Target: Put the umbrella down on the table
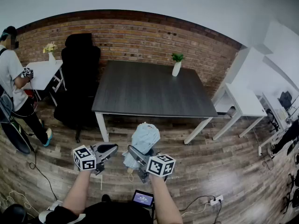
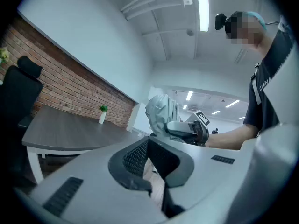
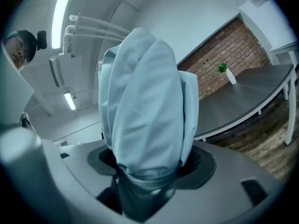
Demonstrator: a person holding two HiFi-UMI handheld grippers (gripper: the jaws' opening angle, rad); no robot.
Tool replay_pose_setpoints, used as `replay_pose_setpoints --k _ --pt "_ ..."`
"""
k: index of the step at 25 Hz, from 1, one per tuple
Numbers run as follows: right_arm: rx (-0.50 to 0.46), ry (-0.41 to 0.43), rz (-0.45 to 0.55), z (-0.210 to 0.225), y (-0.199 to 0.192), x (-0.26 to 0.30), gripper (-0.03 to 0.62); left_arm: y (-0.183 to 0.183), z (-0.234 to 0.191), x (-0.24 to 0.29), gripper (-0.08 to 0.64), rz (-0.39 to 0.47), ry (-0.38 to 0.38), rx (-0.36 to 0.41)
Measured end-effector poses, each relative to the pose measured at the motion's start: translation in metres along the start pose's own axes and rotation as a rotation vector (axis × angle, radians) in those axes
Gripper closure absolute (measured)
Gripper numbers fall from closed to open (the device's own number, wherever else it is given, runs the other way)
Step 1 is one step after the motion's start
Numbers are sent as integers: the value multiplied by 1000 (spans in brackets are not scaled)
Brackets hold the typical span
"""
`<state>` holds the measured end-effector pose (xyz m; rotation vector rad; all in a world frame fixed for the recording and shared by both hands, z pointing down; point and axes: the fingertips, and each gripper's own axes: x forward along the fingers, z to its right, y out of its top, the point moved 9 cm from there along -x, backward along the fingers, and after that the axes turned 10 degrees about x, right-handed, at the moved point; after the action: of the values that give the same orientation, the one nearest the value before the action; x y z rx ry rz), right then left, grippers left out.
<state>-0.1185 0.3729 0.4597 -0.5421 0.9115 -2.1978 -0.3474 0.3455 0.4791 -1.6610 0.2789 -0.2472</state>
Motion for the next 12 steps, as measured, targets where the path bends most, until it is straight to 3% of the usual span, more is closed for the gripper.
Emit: replay_pose_setpoints --k 12 --pt "31 1 29 -5 -9 7 268 -2 0 -2 558 -8 -51 23"
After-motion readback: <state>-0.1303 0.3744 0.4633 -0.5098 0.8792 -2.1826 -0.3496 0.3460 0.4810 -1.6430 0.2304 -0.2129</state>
